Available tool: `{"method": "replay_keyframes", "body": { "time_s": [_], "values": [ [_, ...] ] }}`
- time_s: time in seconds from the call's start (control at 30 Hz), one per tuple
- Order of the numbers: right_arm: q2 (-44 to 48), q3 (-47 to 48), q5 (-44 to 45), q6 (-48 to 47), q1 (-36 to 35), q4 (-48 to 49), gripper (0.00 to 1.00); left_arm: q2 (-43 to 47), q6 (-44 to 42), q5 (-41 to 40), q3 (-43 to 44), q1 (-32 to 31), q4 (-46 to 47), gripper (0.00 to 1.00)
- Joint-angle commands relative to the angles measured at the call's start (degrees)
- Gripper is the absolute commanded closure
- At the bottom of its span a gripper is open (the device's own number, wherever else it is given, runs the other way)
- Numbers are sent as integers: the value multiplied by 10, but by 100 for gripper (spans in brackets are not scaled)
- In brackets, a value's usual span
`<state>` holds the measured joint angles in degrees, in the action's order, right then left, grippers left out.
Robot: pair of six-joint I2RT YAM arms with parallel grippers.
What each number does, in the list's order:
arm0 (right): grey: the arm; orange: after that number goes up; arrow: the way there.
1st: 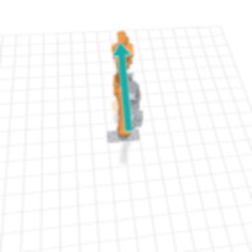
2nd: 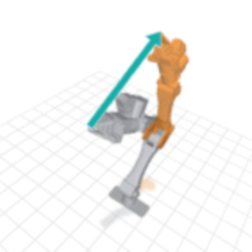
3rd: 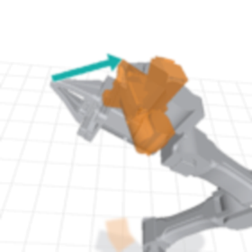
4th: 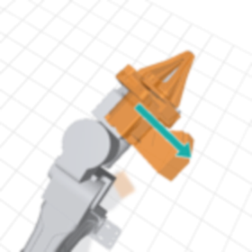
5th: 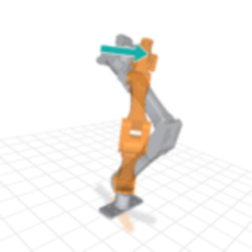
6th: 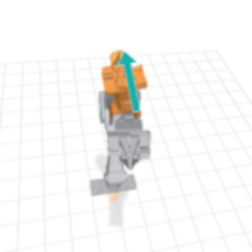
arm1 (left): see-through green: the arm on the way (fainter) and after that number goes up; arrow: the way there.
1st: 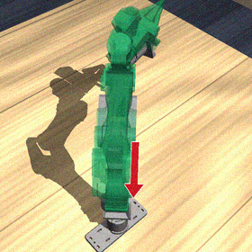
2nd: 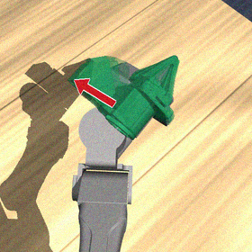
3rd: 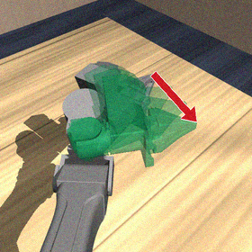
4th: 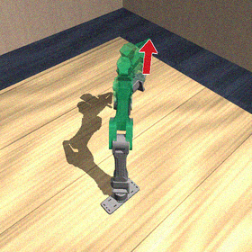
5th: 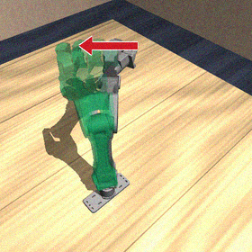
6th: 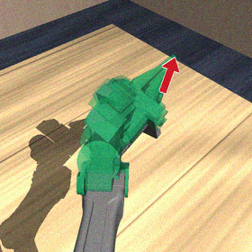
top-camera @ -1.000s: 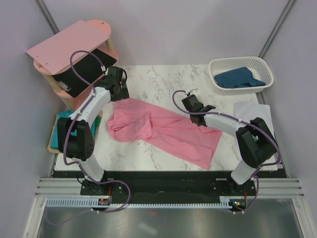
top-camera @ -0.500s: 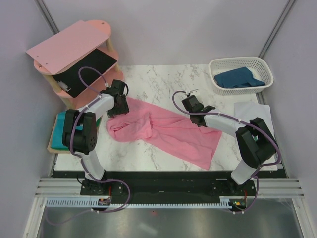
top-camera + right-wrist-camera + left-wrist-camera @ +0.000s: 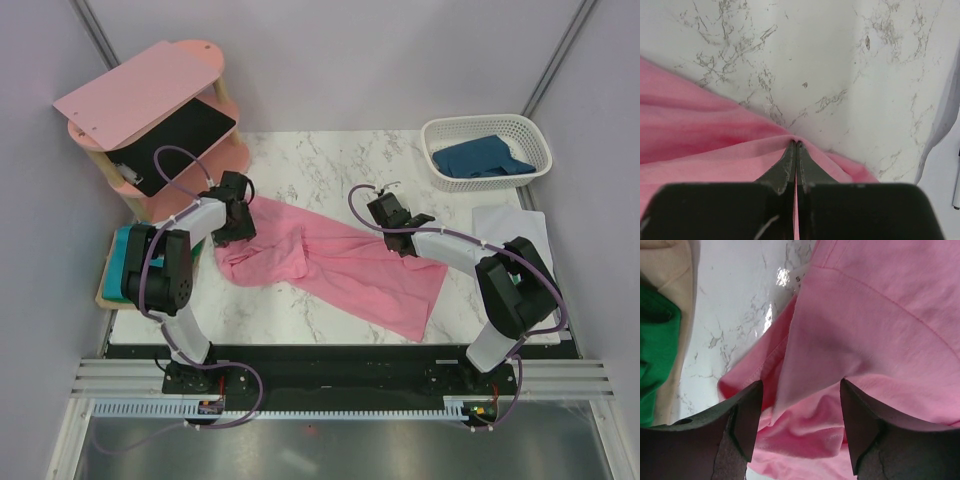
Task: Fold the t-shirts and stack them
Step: Flatten out the tshirt
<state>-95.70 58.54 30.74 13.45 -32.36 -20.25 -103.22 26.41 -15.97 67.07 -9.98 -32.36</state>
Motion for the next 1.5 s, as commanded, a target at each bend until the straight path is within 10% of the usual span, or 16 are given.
{"method": "replay_keyframes", "body": {
  "time_s": [0.0, 0.13, 0.27, 0.83, 1.17, 1.47],
  "values": [
    [0, -2, -1, 6, 3, 12, 100, 57, 20, -10, -24, 1, 16, 32],
    [-3, -4, -5, 9, 2, 14, 100, 58, 16, 3, -40, 1, 35, 51],
    [0, -6, -8, 10, 3, 14, 100, 44, 16, 10, -29, 1, 39, 98],
    [6, -12, -10, 10, 3, 13, 100, 80, -13, -8, 53, 3, 29, 95],
    [11, -22, -13, 8, 4, 14, 100, 55, 6, -13, 65, 15, -6, 18],
    [11, -36, -21, 15, 3, 21, 100, 97, 25, 27, -19, 15, 26, 46]
  ]
}}
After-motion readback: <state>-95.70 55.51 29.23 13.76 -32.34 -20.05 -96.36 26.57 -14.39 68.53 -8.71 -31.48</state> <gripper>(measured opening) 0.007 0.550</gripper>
